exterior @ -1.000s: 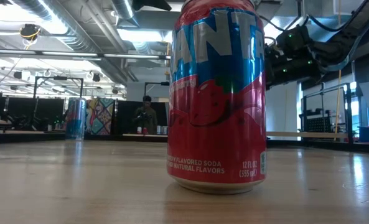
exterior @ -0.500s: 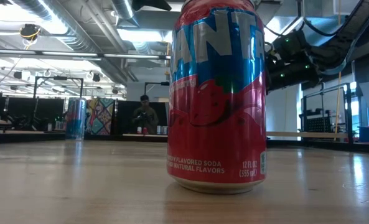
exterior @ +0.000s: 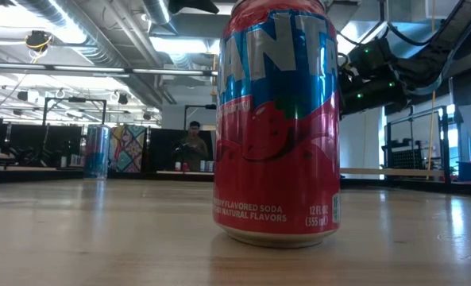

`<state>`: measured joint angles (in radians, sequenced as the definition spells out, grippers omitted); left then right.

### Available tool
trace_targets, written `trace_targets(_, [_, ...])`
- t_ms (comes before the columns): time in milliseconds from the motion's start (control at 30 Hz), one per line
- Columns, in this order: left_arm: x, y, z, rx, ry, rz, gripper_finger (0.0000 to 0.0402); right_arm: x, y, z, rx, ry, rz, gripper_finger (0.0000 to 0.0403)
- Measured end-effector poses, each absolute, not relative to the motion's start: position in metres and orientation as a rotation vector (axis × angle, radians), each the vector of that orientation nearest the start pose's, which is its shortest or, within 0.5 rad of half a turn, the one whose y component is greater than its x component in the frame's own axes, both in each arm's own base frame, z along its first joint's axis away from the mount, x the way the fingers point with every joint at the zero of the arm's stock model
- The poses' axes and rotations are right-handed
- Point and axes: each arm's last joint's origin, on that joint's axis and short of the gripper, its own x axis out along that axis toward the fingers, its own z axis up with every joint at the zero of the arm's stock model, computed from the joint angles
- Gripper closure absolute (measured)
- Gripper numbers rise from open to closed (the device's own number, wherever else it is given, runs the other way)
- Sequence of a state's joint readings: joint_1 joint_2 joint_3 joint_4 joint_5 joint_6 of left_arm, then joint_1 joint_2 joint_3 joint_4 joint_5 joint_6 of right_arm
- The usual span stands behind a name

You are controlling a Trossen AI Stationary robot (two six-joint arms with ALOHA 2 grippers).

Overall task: Place canned beverage on shelf
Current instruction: Put the white-blue soda can on the shelf aligned with other white-blue soda can

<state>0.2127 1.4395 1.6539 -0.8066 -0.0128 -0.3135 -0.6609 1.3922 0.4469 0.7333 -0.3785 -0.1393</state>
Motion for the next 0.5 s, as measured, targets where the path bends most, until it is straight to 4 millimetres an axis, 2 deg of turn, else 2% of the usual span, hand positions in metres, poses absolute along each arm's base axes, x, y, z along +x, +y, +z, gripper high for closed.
trace_targets(333, [0.286,0.062,0.422,-0.364,0.553,0.303,0.0108,0.201,-0.144,0.200,-0.046,0.162,-0.278,0.0091])
trace_targets(500, [0.286,0.062,0.422,-0.363,0.553,0.303,0.0108,0.192,-0.136,0.223,-0.063,0.131,-0.283,0.0091])
